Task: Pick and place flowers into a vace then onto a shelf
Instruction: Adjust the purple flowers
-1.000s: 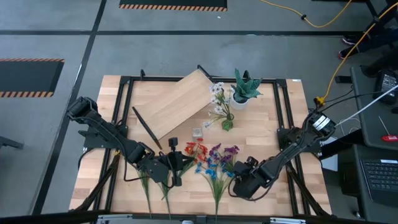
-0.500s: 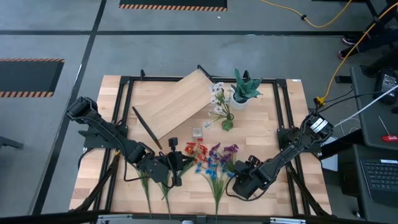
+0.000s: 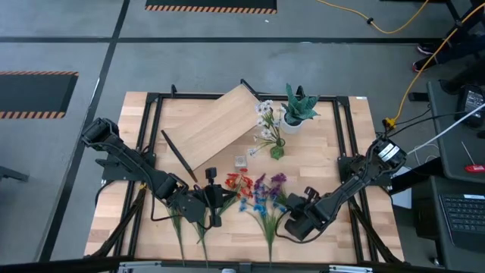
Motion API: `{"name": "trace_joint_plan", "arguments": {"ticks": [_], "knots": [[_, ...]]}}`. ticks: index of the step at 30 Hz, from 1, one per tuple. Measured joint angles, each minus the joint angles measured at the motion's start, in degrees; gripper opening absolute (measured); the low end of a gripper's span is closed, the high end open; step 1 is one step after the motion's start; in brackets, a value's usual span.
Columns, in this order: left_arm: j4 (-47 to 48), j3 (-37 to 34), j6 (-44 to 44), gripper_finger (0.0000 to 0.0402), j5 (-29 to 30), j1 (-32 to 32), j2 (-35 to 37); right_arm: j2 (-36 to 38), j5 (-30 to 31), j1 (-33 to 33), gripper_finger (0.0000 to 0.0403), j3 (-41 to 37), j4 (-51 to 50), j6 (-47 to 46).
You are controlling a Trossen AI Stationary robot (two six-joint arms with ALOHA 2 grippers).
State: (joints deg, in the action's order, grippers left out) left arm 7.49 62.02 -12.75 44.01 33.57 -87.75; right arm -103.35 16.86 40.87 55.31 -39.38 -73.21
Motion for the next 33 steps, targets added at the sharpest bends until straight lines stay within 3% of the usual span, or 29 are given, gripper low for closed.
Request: {"name": "trace_joint_plan", "arguments": {"ticks": [3, 5, 20, 33], "knots": [[0.0, 0.0, 0.0, 0.0004, 0.0, 0.0, 0.0, 0.0, 0.0, -0.1, 0.0026, 0.0, -0.7, 0.2], [0.0, 0.0, 0.0, 0.0004, 0.0, 0.0, 0.0, 0.0, 0.0, -0.1, 0.0012, 0.0, -1.1, 0.2], [0.0, 0.0, 0.0, 0.0004, -0.2, 0.0, 0.0, 8.9, -0.4, -0.1, 0.0004, -0.3, -10.5, -2.8], [0.0, 0.0, 0.0, 0.0004, -0.2, 0.0, 0.0, 18.1, 6.9, 1.6, 0.0004, -0.2, -13.4, -1.7]]}}
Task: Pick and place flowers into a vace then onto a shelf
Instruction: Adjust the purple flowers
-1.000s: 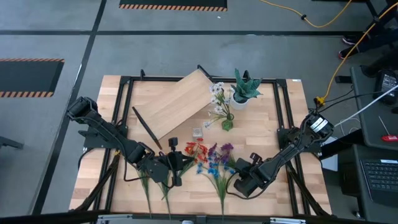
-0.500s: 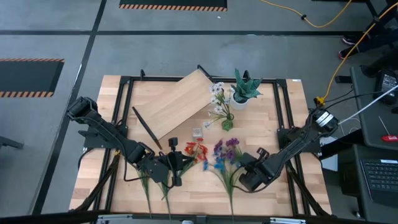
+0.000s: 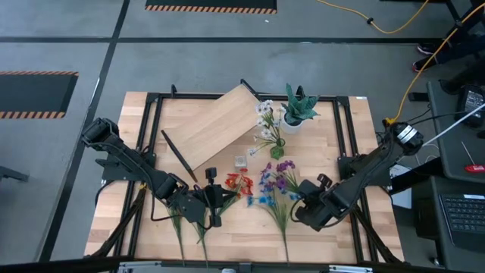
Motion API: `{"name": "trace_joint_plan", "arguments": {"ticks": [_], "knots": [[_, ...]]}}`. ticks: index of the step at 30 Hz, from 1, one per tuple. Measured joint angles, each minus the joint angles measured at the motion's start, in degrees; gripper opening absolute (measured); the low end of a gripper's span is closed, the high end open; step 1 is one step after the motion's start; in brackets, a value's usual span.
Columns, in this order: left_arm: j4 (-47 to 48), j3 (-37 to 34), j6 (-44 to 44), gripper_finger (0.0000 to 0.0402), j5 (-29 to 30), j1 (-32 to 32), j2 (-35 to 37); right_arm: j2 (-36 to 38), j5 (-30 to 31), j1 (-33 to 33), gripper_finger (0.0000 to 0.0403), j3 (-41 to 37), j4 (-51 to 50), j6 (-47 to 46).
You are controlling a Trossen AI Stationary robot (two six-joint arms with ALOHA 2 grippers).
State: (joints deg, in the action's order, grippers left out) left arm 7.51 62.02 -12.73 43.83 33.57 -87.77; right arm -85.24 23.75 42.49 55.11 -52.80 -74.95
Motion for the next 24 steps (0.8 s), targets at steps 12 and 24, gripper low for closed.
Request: {"name": "trace_joint_plan", "arguments": {"ticks": [12, 24], "knots": [[0.0, 0.0, -0.1, 0.0004, 0.0, 0.0, 0.0, 2.8, 6.6, 1.0, 0.0004, 3.0, 1.6, 4.7], [0.0, 0.0, -0.1, 0.0004, 0.0, 0.0, 0.0, -7.8, 6.7, 1.1, 0.0004, 1.4, 3.0, 8.0]]}}
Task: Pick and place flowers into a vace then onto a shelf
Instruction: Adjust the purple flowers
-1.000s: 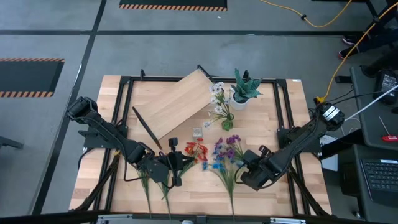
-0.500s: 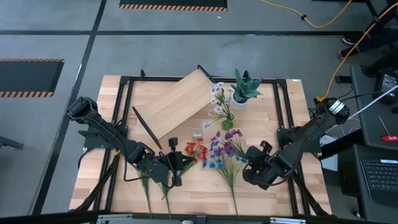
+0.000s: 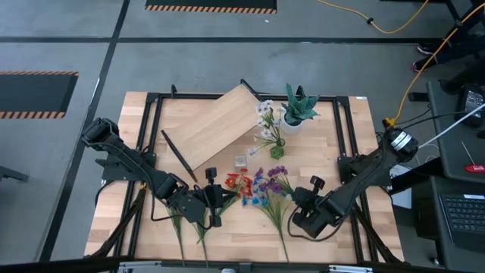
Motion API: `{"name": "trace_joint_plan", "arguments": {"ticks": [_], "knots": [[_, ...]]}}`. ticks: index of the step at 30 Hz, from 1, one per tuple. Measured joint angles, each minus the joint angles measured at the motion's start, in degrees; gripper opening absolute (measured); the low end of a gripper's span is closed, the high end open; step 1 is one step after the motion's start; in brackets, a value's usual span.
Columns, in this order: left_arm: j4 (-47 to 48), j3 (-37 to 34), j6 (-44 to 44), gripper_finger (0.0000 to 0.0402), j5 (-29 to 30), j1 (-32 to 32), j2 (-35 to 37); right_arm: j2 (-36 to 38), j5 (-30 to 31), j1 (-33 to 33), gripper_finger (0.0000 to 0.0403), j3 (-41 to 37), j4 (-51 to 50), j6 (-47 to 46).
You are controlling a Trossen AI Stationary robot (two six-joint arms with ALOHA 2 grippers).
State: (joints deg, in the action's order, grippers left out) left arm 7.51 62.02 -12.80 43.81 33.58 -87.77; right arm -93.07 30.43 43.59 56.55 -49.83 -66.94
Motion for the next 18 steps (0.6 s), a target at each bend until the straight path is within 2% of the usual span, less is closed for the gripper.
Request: {"name": "trace_joint_plan", "arguments": {"ticks": [3, 8, 13, 18], "knots": [[0.0, 0.0, 0.0, 0.0004, 0.0, 0.0, 0.0, -3.8, 0.0, -0.1, 0.0004, 0.0, -1.6, 0.0], [0.0, 0.0, 0.0, 0.0004, 0.0, 0.0, 0.0, -8.6, 0.0, -0.2, 0.0004, 0.0, -9.9, -3.6], [0.0, 0.0, 0.0, 0.0004, 0.0, 0.0, 0.0, -9.6, 0.2, -0.2, 0.0004, 0.0, -17.4, -8.2], [0.0, 0.0, 0.0, 0.0004, 0.0, 0.0, 0.0, -9.3, 0.0, -0.2, 0.0008, 0.0, -17.4, -7.7]]}}
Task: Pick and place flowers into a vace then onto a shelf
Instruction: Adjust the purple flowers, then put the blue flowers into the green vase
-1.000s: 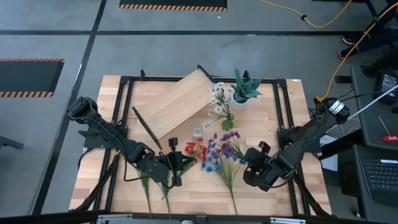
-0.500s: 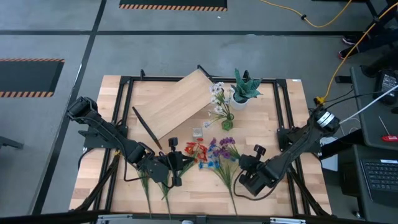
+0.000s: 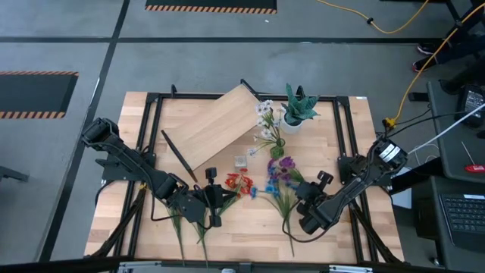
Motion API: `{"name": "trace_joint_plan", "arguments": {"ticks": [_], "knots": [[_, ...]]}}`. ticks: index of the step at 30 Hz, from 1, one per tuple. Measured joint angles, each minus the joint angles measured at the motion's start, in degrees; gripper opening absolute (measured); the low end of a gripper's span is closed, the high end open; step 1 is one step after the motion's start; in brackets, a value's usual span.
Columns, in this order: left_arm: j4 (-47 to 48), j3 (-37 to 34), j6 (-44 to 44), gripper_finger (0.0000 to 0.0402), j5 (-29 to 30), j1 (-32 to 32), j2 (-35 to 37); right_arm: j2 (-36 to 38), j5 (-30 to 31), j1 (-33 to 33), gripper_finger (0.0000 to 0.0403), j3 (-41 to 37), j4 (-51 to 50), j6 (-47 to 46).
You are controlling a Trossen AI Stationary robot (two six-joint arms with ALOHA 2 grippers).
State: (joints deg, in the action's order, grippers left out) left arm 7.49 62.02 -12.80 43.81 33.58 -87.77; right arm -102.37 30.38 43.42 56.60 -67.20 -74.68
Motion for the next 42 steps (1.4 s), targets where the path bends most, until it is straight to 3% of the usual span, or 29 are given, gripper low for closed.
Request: {"name": "trace_joint_plan", "arguments": {"ticks": [4, 20, 35, 42], "knots": [[0.0, 0.0, 0.0, 0.0004, 0.0, 0.0, 0.0, 0.0, -0.5, 0.0, 0.0024, 0.0, 3.7, 3.0], [0.0, 0.0, -0.1, 0.0004, 0.0, 0.0, 0.0, 0.0, -4.6, -0.2, 0.0042, 0.2, 3.1, 4.3], [0.0, 0.0, -0.1, 0.0004, 0.0, 0.0, 0.0, 1.2, -4.6, -1.7, 0.0213, 1.5, -5.8, 4.7], [0.0, 0.0, -0.1, 0.0004, 0.0, 0.0, 0.0, 9.8, -6.0, -1.7, 0.0240, 1.5, -4.6, 7.6]]}}
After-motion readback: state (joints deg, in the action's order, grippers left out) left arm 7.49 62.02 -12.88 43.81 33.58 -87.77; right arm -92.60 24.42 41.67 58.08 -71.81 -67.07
